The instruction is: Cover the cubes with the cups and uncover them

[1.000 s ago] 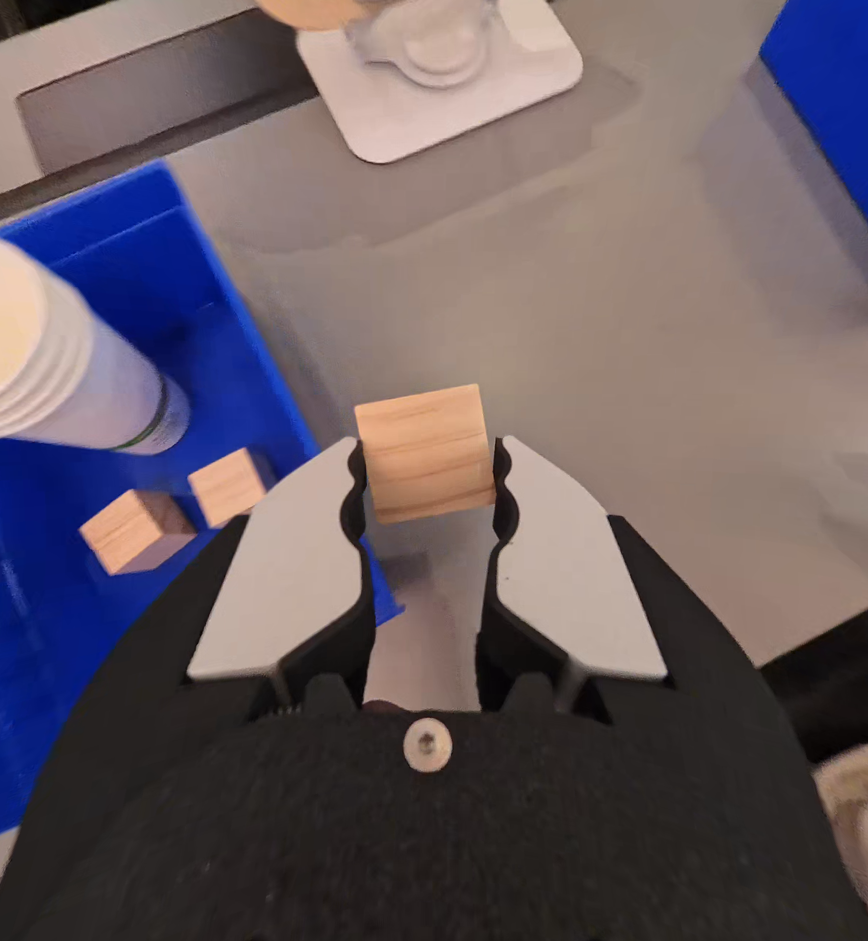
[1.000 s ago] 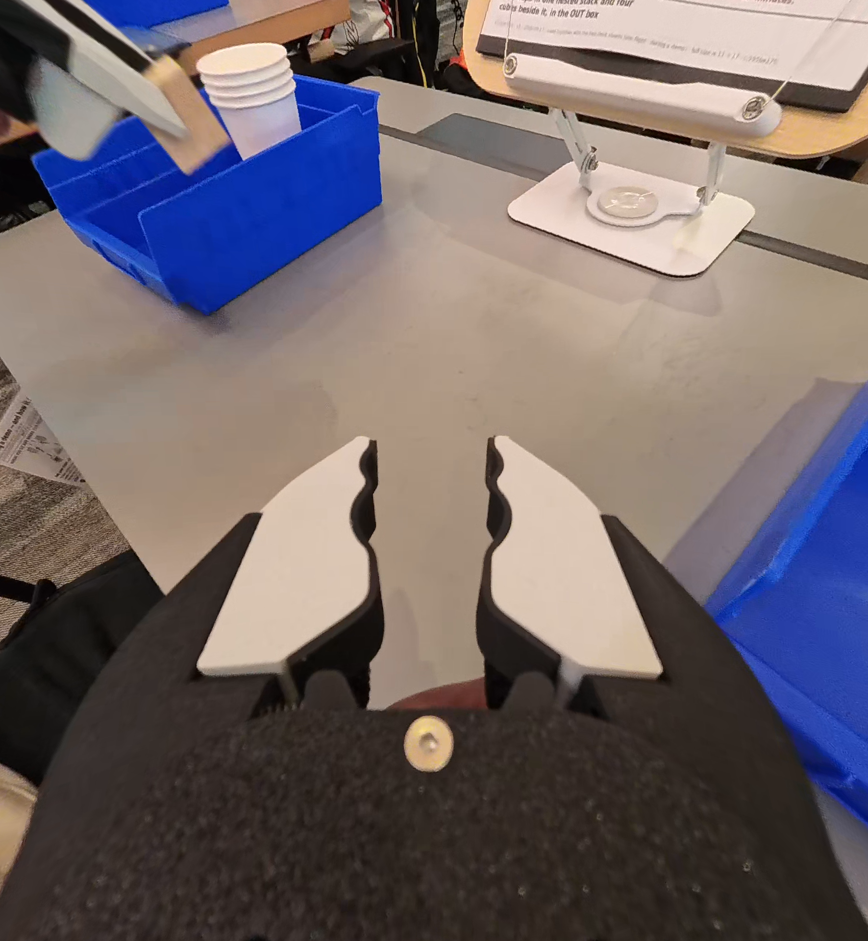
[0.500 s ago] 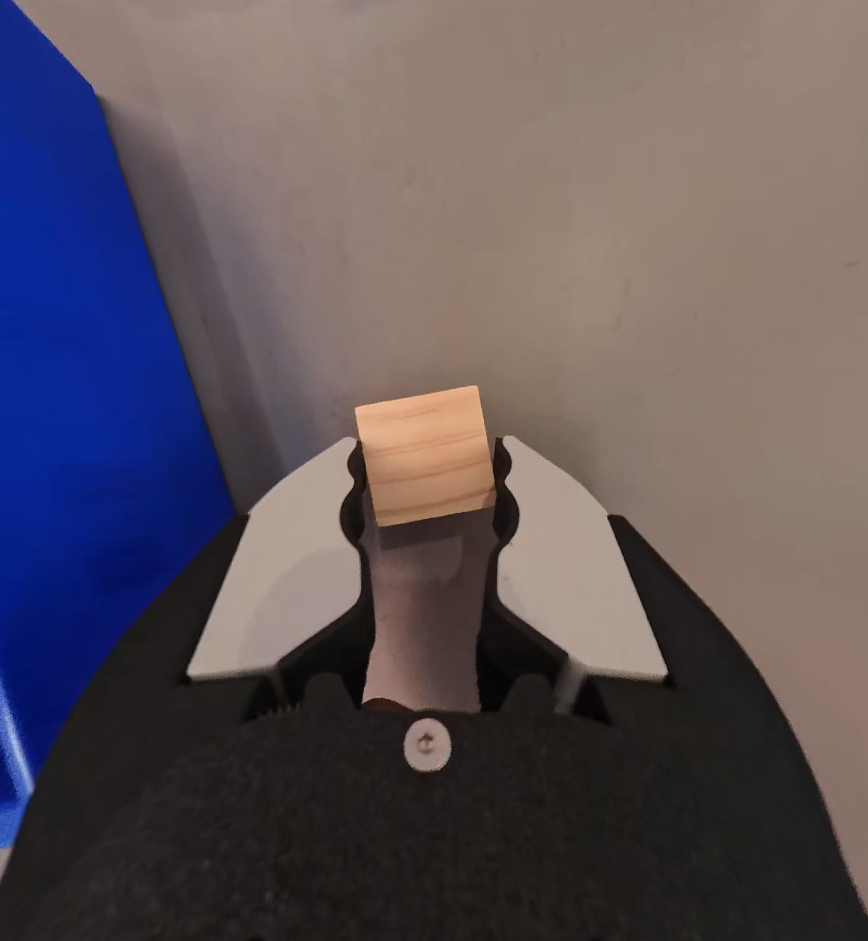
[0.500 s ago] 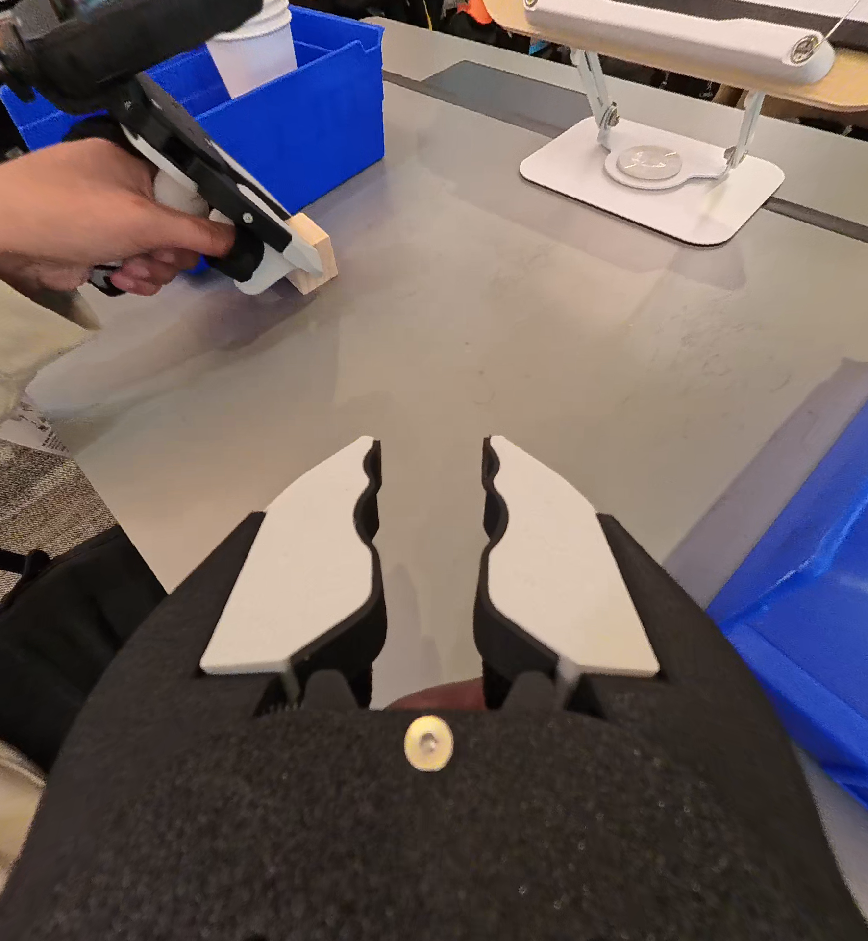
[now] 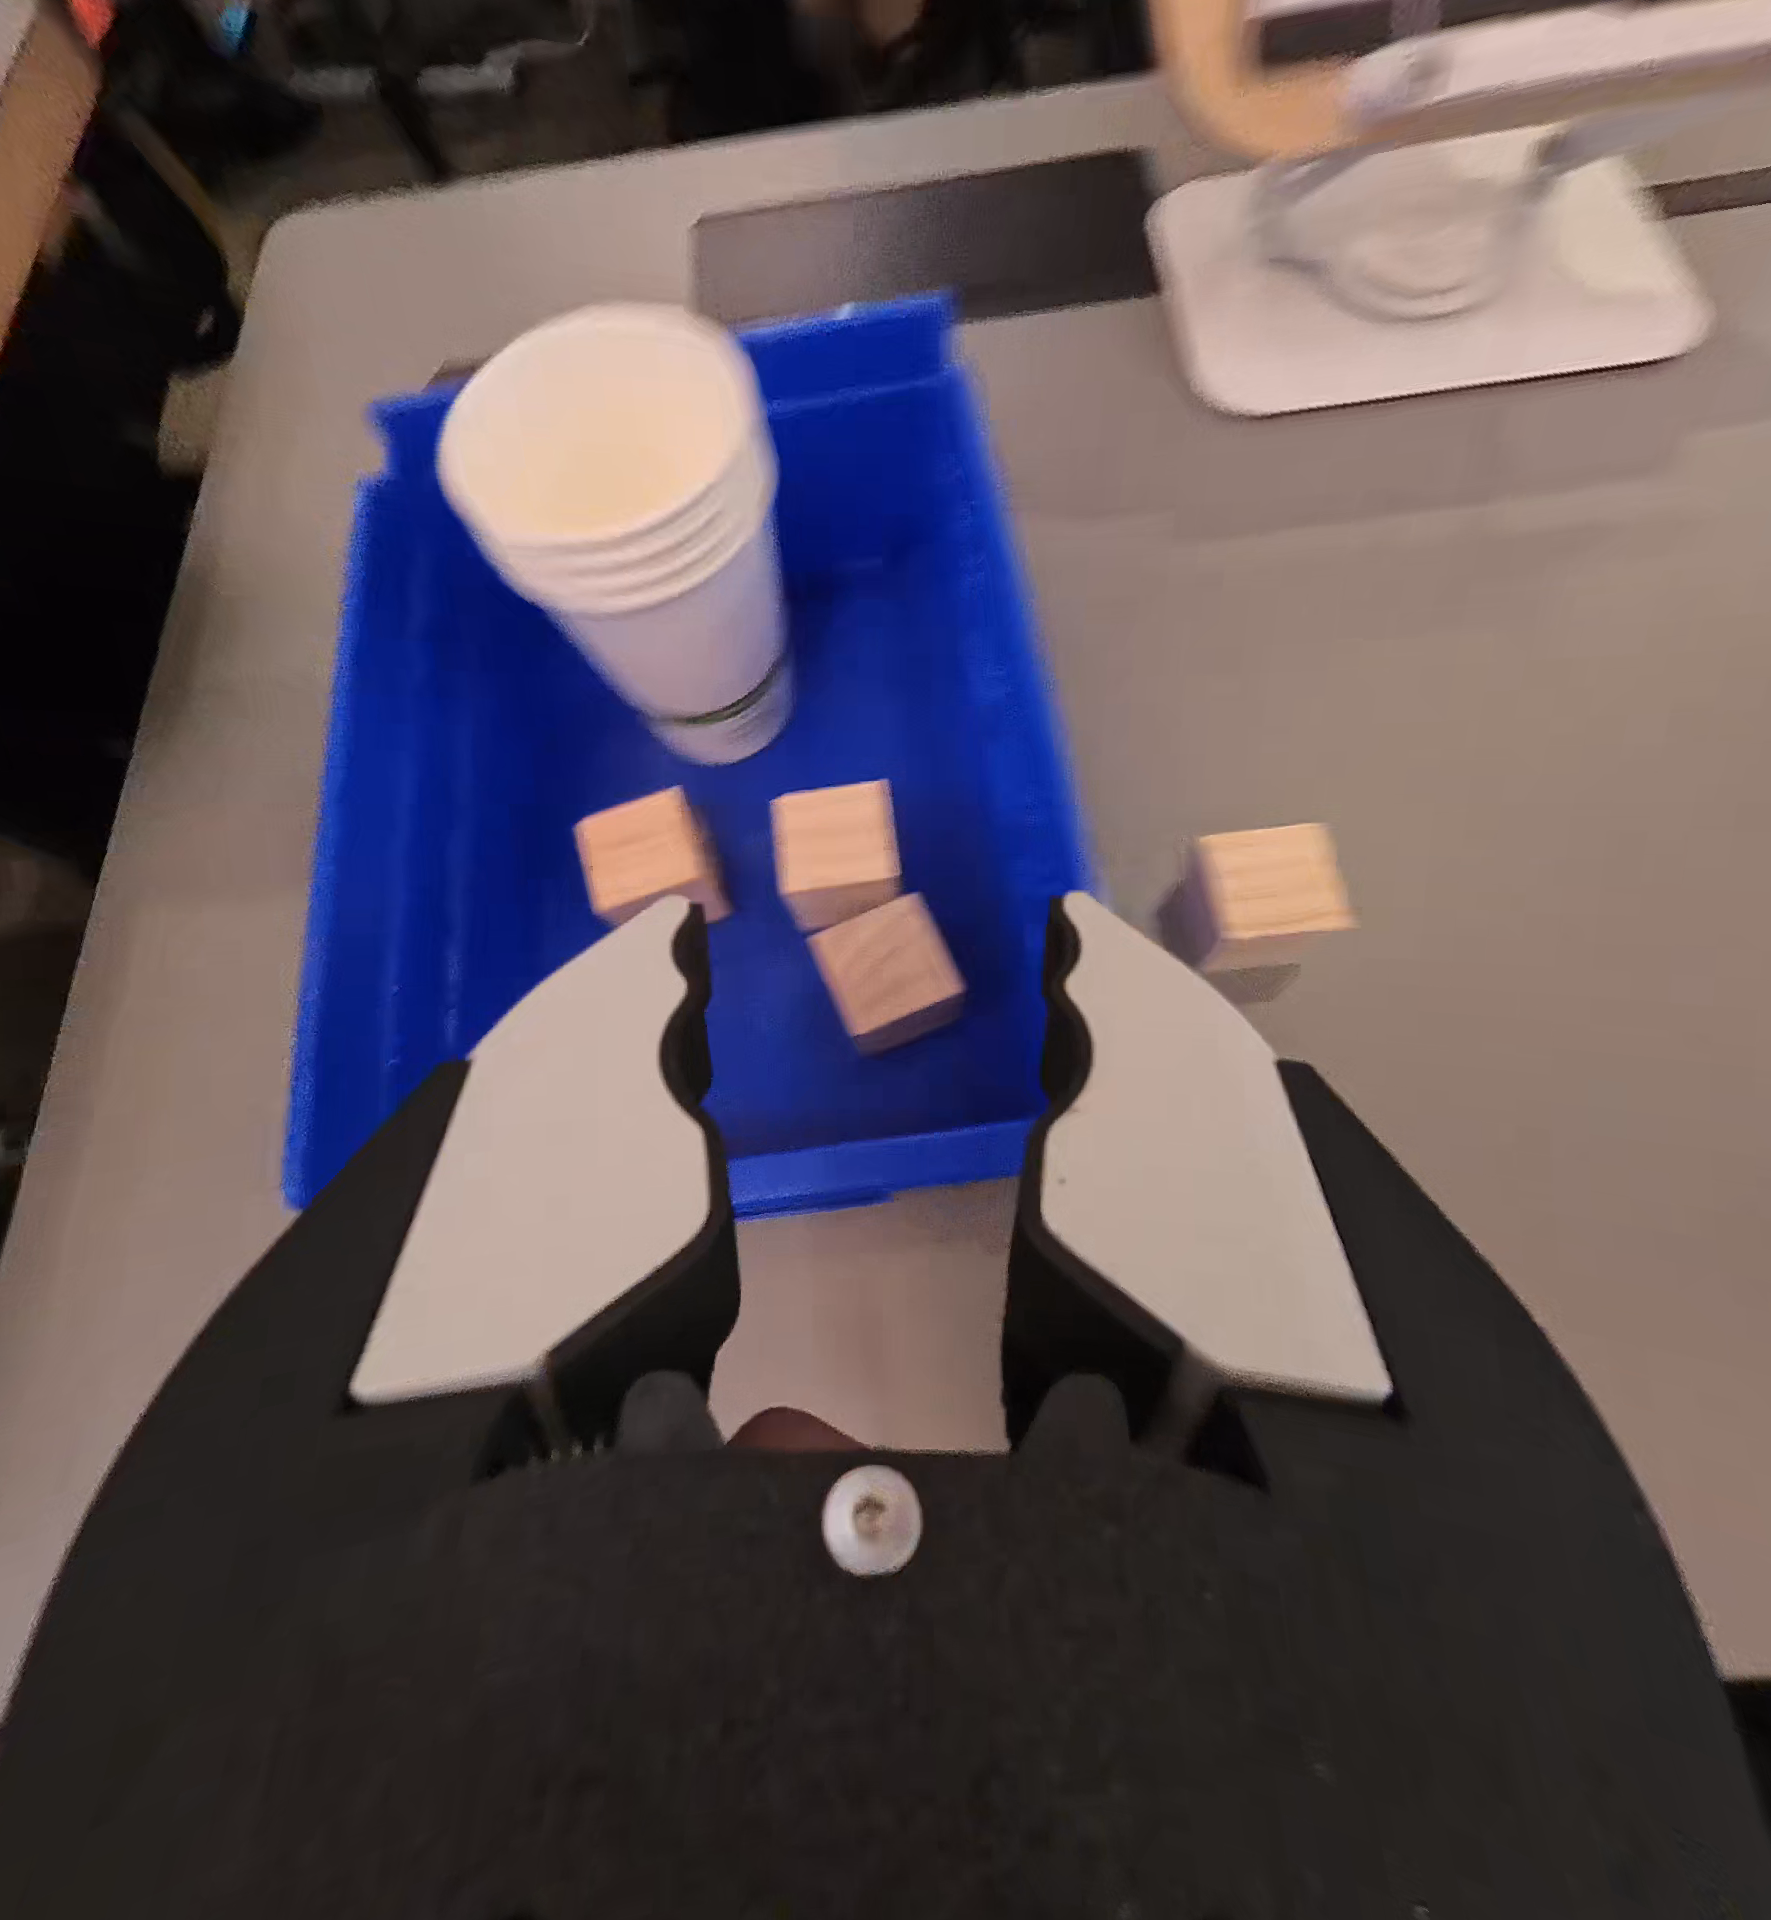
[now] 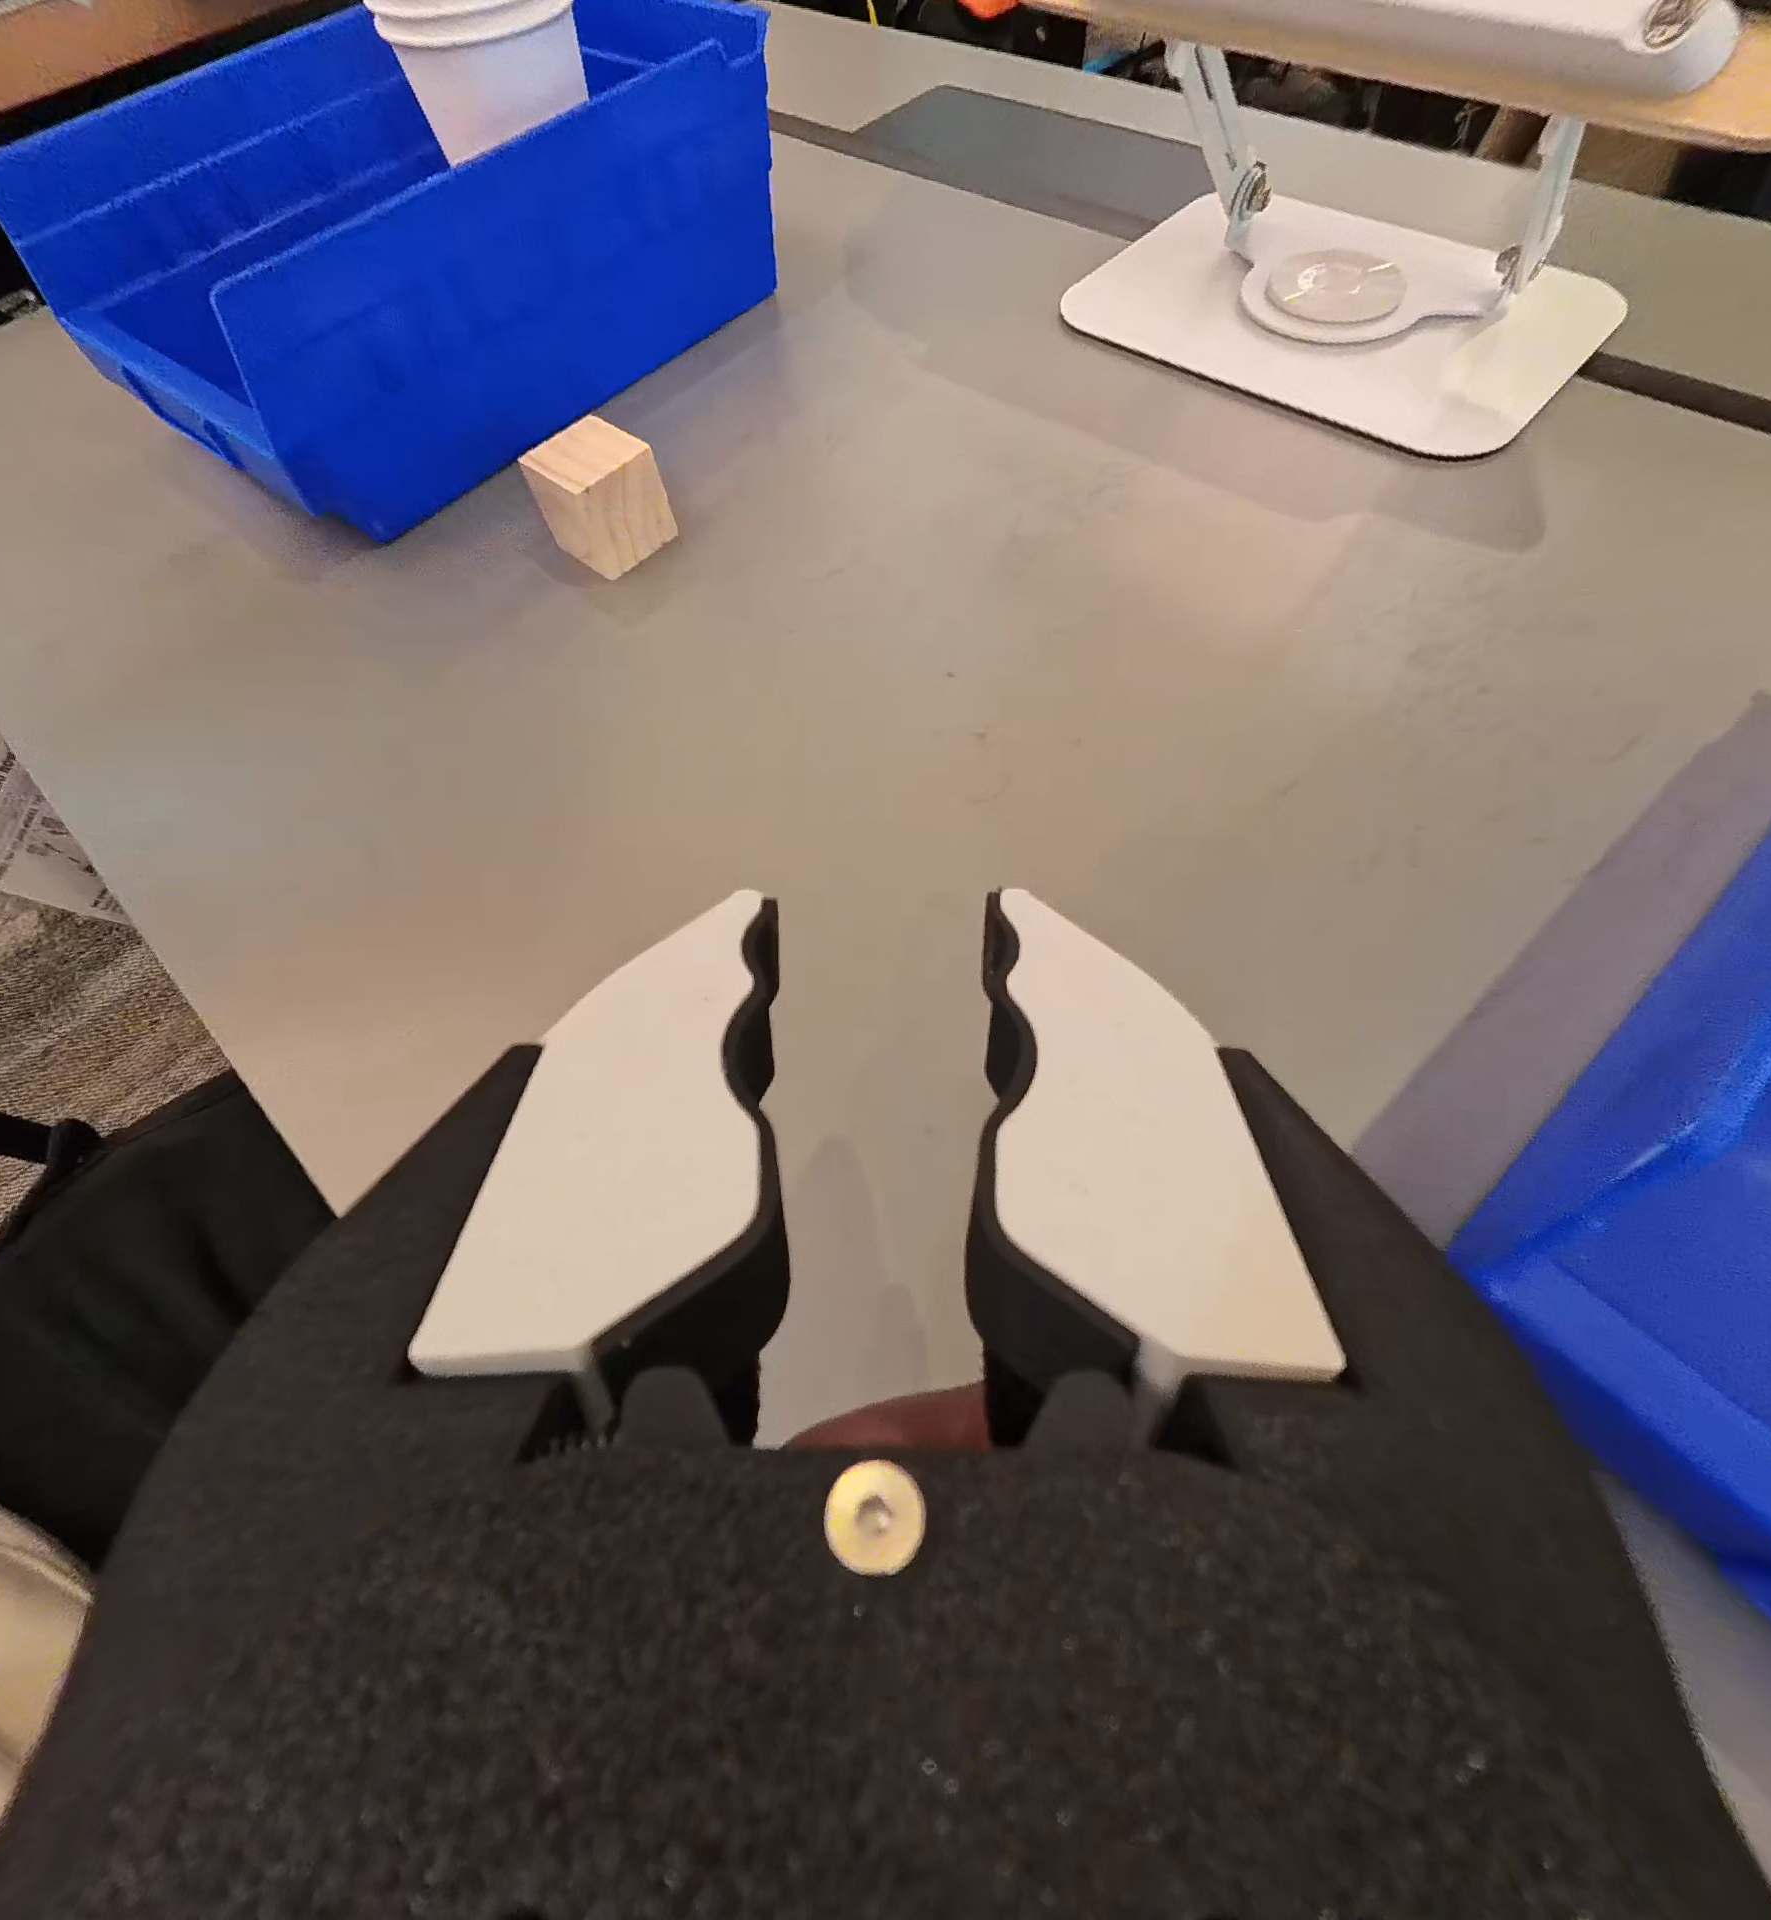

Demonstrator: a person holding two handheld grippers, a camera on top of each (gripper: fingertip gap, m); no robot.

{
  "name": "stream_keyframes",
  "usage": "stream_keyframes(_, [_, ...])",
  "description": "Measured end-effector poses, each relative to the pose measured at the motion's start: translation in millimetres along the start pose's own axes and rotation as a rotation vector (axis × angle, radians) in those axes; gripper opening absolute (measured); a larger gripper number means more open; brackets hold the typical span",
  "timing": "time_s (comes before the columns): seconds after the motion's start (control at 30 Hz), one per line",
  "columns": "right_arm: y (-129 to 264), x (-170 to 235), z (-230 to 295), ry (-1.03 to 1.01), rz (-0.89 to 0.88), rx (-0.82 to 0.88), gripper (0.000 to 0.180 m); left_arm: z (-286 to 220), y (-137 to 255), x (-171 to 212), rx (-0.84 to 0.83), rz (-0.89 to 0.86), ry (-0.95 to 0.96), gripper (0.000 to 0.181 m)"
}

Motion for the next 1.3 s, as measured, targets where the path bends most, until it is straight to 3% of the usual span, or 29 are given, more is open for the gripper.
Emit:
stream_keyframes(0.23, [-9.8,-5.8,8.6,0.023,0.001,-0.025,0.037,67.6,-100.7,62.6,-0.052,0.273,0.163,0.065])
stream_keyframes(0.4, [-15.2,-3.7,8.2,0.023,0.012,-0.032,0.037,86.7,-133.5,78.0,-0.106,0.375,0.224,0.064])
stream_keyframes(0.47, [-17.6,-0.4,8.1,0.018,0.022,-0.036,0.037,86.2,-141.5,83.0,-0.096,0.396,0.23,0.062])
stream_keyframes(0.53, [-19.7,3.9,8.1,0.016,0.035,-0.039,0.037,85.2,-145.4,82.8,-0.085,0.404,0.214,0.046])
stream_keyframes(0.6, [-20.5,7.7,8.7,0.014,0.048,-0.044,0.037,86.2,-141.6,78.6,-0.089,0.404,0.213,0.046])
stream_keyframes(0.73, [-17.0,11.0,7.8,0.014,0.055,-0.038,0.037,80.4,-95.1,41.1,-0.081,0.252,0.206,0.046])
stream_keyframes(0.87, [-10.2,10.5,1.8,0.009,0.047,-0.013,0.037,11.8,-29.8,-12.4,0.119,0.026,0.19,0.045])
stream_keyframes(0.97, [-6.4,6.4,-2.2,-0.001,0.033,-0.001,0.036,-69.4,-10.7,-25.7,0.238,-0.028,0.094,0.045])
stream_keyframes(1.13, [0.2,-2.7,-2.3,0.015,0.01,0.005,0.036,-182.2,-51.2,13.9,0.34,0.115,0.037,0.045])
stream_keyframes(1.3, [5.9,-6.0,-1.1,0.009,-0.007,-0.004,0.036,-215.0,-102.1,48.8,0.273,0.258,0.04,0.045])
Point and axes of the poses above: each gripper's, where its closed fingertips meet, y back along the fingers, x out of its underside, z = x × y across the jaws, the point moved 6 cm from there along y, back along the fingers, and after that the axes turned 13 degrees about -z, right-handed, at the moved point
